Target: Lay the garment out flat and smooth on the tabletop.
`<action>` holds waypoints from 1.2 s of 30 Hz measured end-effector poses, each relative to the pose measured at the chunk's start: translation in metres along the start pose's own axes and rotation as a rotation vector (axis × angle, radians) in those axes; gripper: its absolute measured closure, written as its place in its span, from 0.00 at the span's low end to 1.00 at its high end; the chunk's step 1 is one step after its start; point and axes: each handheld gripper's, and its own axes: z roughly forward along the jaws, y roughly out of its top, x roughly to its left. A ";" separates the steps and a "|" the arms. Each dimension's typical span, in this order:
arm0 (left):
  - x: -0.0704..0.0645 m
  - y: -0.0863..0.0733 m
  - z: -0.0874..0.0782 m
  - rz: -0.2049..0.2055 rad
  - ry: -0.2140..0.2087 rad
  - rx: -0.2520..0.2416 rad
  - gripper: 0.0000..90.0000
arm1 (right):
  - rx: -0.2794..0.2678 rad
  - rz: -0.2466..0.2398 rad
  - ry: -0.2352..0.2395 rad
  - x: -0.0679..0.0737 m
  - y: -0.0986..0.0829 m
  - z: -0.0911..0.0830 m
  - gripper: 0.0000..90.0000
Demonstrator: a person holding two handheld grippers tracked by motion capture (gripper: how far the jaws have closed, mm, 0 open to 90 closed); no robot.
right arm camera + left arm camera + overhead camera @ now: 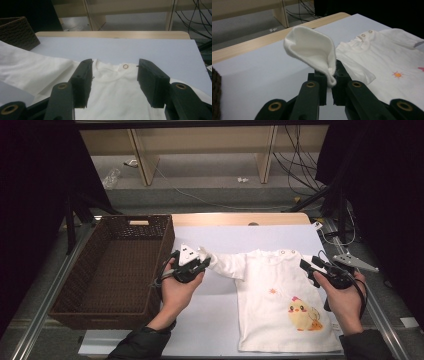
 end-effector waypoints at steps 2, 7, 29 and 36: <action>0.006 -0.001 -0.001 -0.005 0.018 0.009 0.93 | 0.004 -0.002 -0.001 -0.002 -0.001 0.000 0.52; 0.016 -0.004 -0.005 0.003 0.057 0.018 0.93 | 0.009 -0.001 -0.002 -0.002 -0.003 0.001 0.52; 0.047 -0.015 -0.025 -0.032 0.150 0.039 0.92 | 0.031 -0.005 0.007 -0.001 -0.005 0.003 0.50; 0.049 -0.016 -0.027 -0.066 0.156 0.032 0.91 | 0.035 -0.004 0.011 0.000 -0.005 0.004 0.50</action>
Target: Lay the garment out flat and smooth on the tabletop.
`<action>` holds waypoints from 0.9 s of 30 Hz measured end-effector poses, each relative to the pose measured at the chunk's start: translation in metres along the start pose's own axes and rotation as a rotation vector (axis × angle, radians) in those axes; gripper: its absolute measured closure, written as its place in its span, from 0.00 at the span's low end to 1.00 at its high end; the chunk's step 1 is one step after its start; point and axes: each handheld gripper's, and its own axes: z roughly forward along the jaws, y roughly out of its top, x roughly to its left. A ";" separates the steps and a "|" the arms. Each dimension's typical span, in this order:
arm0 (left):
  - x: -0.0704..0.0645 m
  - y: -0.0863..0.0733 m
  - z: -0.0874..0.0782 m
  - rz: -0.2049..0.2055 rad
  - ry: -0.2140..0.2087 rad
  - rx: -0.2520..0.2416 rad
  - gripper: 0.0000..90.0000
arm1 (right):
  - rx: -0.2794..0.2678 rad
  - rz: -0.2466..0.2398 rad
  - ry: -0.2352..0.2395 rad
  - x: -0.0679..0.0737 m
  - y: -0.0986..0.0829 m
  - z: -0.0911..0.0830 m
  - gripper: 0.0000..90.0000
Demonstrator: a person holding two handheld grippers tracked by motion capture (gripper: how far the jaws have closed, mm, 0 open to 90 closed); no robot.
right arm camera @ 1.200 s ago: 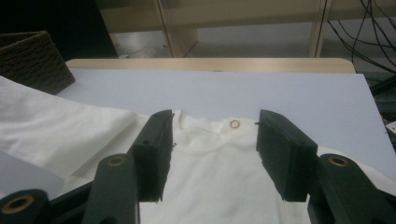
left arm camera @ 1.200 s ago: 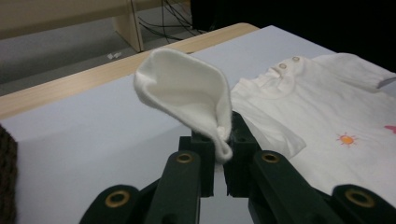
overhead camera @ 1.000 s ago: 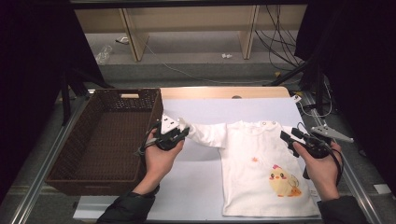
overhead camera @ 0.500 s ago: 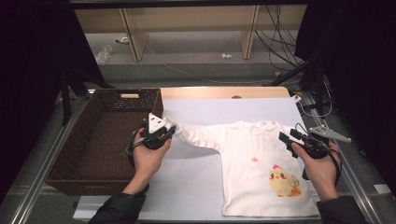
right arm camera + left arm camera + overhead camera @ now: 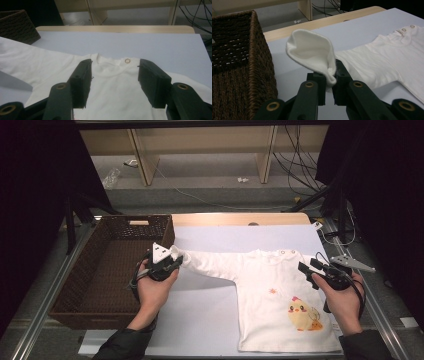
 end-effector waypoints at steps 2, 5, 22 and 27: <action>0.000 0.000 0.000 -0.010 0.004 0.001 0.91 | 0.001 -0.003 0.001 0.000 0.000 0.000 0.50; 0.001 0.000 0.000 -0.023 0.012 0.001 0.89 | 0.007 -0.002 0.003 0.000 0.000 0.000 0.50; -0.002 0.012 -0.020 -0.081 0.044 -0.136 0.65 | 0.012 -0.002 0.007 0.000 0.000 0.000 0.49; -0.016 0.008 -0.018 -0.037 -0.033 -0.109 0.56 | 0.030 -0.016 0.031 0.002 -0.001 0.002 0.46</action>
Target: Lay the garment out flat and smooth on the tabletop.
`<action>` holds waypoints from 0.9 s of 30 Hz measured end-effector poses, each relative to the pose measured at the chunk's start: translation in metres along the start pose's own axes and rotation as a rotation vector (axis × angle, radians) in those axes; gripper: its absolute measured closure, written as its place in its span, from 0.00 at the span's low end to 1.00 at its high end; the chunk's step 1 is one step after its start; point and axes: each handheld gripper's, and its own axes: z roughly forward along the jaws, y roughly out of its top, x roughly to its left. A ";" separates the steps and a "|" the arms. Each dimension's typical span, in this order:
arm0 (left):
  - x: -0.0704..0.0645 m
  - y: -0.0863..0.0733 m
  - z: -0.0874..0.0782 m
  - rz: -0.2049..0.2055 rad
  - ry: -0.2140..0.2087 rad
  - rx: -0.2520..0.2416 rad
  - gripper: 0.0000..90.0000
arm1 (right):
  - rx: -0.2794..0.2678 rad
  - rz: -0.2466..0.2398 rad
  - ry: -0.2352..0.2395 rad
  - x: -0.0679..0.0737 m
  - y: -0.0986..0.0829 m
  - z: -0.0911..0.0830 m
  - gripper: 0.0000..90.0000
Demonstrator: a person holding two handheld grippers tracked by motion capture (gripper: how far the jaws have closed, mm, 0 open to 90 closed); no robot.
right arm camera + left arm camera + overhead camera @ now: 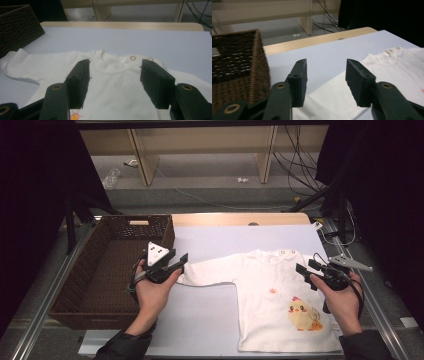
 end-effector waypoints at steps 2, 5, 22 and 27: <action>-0.006 -0.003 0.002 0.021 -0.039 0.022 0.50 | 0.013 -0.007 0.007 0.001 -0.001 0.001 0.45; -0.015 -0.009 0.005 0.053 -0.090 0.047 0.39 | 0.026 -0.022 0.023 0.002 -0.002 0.002 0.45; -0.034 -0.038 0.003 0.085 -0.247 0.154 0.00 | 0.092 -0.138 0.099 0.008 -0.017 0.004 0.26; -0.034 -0.046 -0.001 0.082 -0.267 0.156 0.00 | 0.105 -0.150 0.078 0.006 -0.022 -0.002 0.26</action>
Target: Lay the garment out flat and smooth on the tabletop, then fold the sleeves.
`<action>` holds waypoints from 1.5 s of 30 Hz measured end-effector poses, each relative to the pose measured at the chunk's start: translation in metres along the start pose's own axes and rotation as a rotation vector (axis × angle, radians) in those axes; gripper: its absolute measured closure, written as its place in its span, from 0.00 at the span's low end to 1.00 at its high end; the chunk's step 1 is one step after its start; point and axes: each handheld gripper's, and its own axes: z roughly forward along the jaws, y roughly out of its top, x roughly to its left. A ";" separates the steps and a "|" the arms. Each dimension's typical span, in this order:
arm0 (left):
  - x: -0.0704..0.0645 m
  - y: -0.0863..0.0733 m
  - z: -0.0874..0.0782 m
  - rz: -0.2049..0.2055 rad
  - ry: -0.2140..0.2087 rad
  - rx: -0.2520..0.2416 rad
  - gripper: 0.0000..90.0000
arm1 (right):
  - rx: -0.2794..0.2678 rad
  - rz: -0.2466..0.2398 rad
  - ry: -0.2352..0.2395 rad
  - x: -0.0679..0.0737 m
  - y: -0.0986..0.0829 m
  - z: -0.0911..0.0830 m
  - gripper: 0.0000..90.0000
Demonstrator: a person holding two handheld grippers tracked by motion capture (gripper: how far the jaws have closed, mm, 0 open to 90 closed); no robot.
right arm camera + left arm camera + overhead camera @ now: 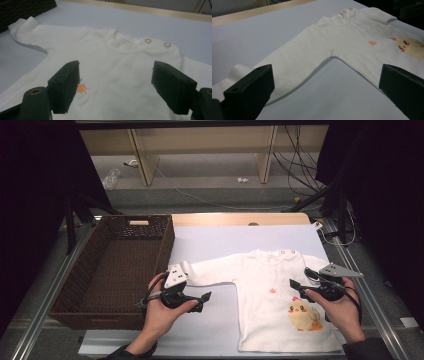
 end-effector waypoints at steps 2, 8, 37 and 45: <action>0.000 -0.001 0.000 0.001 -0.008 -0.006 0.00 | -0.008 0.012 -0.014 -0.005 -0.001 -0.002 0.27; -0.001 -0.002 0.001 -0.001 -0.019 -0.008 0.00 | -0.011 0.045 -0.049 -0.015 -0.007 -0.005 0.27; -0.002 -0.004 0.005 0.007 -0.001 0.000 0.03 | -0.025 0.030 -0.033 -0.011 -0.009 -0.002 0.26; 0.000 -0.004 0.006 0.004 0.022 0.001 0.04 | -0.077 -0.008 0.019 0.003 -0.010 -0.009 0.26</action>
